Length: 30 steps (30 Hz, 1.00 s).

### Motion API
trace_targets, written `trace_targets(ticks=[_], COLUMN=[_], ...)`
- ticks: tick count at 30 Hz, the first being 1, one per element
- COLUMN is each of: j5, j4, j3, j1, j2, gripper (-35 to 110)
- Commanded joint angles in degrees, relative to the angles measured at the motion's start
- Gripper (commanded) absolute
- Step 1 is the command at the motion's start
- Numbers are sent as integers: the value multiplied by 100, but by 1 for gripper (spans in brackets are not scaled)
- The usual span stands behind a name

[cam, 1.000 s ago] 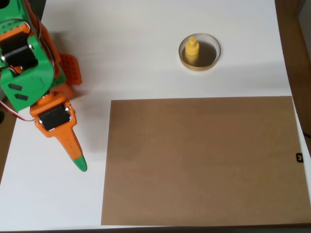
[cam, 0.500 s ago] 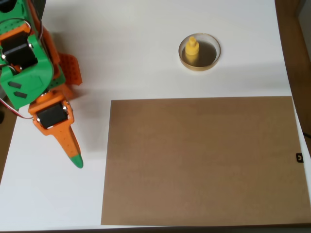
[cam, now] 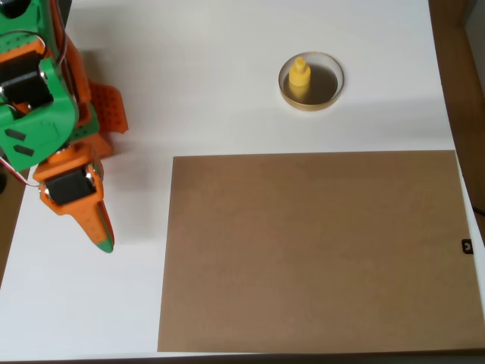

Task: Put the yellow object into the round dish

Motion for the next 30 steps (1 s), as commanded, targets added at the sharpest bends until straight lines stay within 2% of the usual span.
trace_targets(ticks=[1,8,19,30], j5=[0,44,53,53], j4=[44,44,26,26], j3=[-105,-105,-105,-105], j1=[132,176,193,193], j2=[105,114,114,114], gripper=[6,10,4,3])
